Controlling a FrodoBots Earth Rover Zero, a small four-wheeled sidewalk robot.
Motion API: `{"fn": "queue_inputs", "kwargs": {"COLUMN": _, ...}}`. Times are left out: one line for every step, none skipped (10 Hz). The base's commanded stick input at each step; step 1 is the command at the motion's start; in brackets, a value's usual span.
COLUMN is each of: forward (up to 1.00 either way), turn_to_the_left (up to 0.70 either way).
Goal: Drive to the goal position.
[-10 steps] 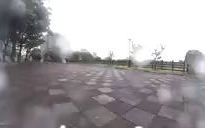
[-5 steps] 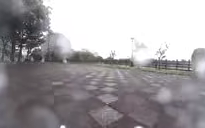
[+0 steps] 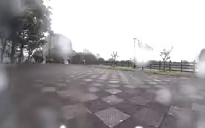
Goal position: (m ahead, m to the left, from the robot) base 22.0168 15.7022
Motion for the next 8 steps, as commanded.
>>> {"fn": "queue_inputs", "kwargs": {"forward": 1.00, "turn_to_the_left": 0.00}}
{"fn": "queue_inputs", "kwargs": {"forward": 1.00, "turn_to_the_left": 0.00}}
{"fn": "queue_inputs", "kwargs": {"forward": 1.00, "turn_to_the_left": 0.18}}
{"fn": "queue_inputs", "kwargs": {"forward": 1.00, "turn_to_the_left": 0.39}}
{"fn": "queue_inputs", "kwargs": {"forward": 1.00, "turn_to_the_left": 0.19}}
{"fn": "queue_inputs", "kwargs": {"forward": 1.00, "turn_to_the_left": 0.00}}
{"fn": "queue_inputs", "kwargs": {"forward": 1.00, "turn_to_the_left": 0.00}}
{"fn": "queue_inputs", "kwargs": {"forward": 1.00, "turn_to_the_left": 0.00}}
